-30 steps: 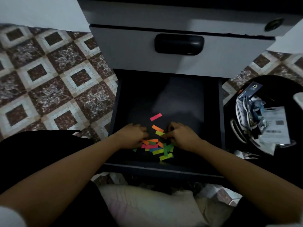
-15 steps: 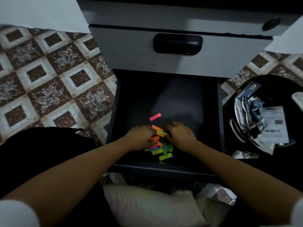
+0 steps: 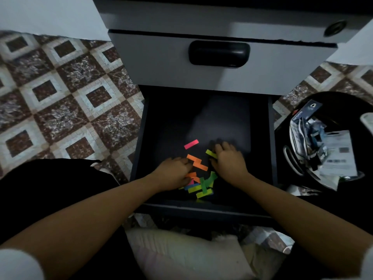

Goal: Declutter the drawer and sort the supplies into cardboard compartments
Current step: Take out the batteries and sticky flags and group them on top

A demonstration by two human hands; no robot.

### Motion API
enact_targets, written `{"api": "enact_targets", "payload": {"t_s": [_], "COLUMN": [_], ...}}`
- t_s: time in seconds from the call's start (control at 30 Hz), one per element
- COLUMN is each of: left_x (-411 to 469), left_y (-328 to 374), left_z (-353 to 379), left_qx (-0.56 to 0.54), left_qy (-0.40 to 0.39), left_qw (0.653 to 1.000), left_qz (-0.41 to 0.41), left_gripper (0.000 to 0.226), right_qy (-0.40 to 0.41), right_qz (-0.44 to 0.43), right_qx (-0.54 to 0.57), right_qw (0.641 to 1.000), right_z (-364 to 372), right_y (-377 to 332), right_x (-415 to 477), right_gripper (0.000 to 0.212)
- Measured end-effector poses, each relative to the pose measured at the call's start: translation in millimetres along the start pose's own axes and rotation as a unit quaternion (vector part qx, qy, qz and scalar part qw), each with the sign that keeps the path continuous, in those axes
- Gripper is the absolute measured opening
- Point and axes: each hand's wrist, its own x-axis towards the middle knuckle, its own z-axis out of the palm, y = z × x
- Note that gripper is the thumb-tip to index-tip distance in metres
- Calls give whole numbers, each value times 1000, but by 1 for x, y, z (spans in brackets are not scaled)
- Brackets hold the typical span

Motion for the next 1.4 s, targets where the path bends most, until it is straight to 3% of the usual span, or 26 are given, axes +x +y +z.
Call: {"api": "enact_targets", "payload": {"t_s": [0.13, 0.4, 0.63, 0.8, 1.07, 1.27, 1.4], "left_x": [1, 2, 3, 1, -4, -5, -6], "left_y": [2, -11, -22, -22, -16, -12, -9], "left_z": [-2, -12, -14, -10, -4, -4, -3], "left_qx": [3, -208, -240, -211, -98, -65, -6], "left_qy": [-3, -34, 13, -21, -46, -21, -11], "left_qw": [1000, 972, 962, 972, 991, 995, 998], "left_qz": [-11, -101, -133, -104, -73, -74, -63], "left_gripper": [40, 20, 17, 16, 37, 35, 38], "right_qy": [-29, -53, -50, -54, 5, -10, -13], "right_qz": [-85, -63, -89, -89, -113, -96, -90], "right_qx": [-39, 3, 41, 100, 147, 31, 6], "right_qw": [995, 997, 994, 990, 983, 995, 996], "right_z": [8, 11, 5, 6, 12, 15, 18], "right_y": [-15, -19, -12, -15, -24, -29, -36], "right_x": [-5, -3, -5, 2, 14, 11, 5], "right_gripper": [34, 31, 24, 23, 18, 35, 29]}}
